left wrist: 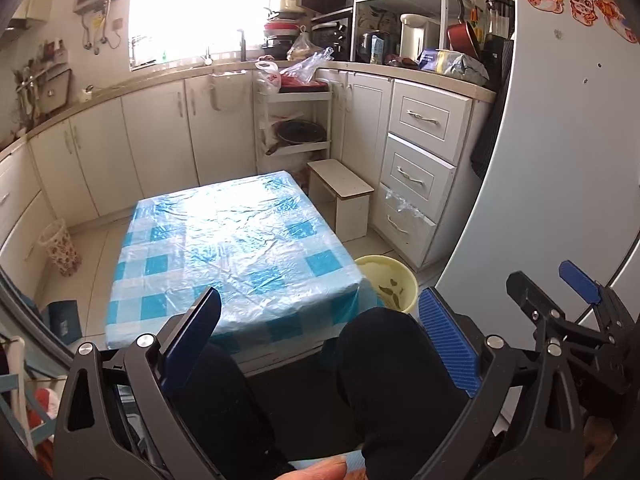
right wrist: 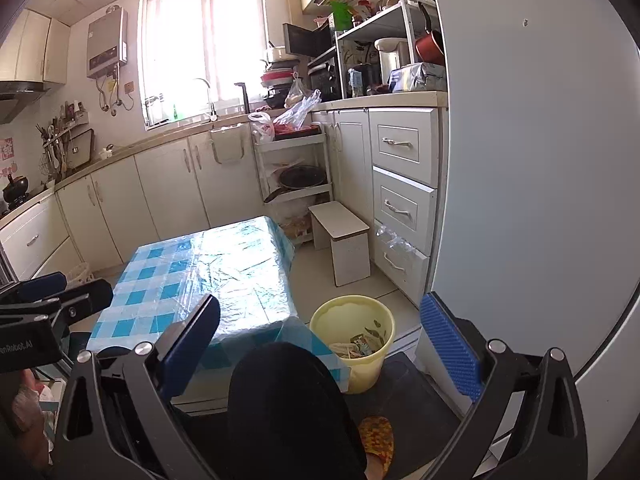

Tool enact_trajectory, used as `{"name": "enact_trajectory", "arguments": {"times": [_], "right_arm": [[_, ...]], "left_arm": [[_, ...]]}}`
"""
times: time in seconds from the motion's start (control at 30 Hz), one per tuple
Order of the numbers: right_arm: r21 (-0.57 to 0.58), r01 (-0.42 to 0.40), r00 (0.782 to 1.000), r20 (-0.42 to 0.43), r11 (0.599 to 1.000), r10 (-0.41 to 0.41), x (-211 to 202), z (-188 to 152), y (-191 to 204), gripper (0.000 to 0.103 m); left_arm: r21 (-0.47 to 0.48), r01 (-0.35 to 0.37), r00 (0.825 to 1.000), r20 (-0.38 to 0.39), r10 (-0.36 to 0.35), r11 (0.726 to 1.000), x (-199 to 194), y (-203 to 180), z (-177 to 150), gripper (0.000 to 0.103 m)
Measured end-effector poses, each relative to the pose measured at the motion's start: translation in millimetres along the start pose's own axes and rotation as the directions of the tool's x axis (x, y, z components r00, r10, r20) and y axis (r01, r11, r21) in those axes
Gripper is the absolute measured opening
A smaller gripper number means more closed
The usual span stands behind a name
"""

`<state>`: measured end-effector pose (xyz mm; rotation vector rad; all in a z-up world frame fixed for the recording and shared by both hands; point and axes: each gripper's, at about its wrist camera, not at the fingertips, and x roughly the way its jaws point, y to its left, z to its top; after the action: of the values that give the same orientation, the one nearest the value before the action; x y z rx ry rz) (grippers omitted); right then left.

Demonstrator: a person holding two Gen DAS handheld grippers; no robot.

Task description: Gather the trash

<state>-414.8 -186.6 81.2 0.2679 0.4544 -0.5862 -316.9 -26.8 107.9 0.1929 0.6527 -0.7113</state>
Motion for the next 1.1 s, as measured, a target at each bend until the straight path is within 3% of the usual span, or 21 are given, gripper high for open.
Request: {"name": "enact_trajectory", "arguments": {"times": [0.43, 0.67, 1.1], "right_arm": [[-0.024, 0.007, 1.000, -0.016, 1.000, -0.007, -9.2, -14.2, 17.5, 0.096], [-0.049, 0.006, 1.000, -0.008, 0.999, -0.006, -12.8, -15.3, 28.0, 0.096], [-0.073, 0.006, 1.000, -0.018, 0.997, -0.008, -15.9, -22.0, 37.4, 0.096]], "left_arm": [[0.026, -0.065, 0.998, -0.002, 0.065, 0.998, -14.6, 5.5, -12.3, 0.095], [-0.023, -0.053, 0.999, -0.004, 0.053, 0.998, -23.4, 22.8, -18.8, 0.095], [-0.001, -0.071, 0.997, 0.001, 0.071, 0.997, -33.3, 25.3, -25.2, 0.095]]}}
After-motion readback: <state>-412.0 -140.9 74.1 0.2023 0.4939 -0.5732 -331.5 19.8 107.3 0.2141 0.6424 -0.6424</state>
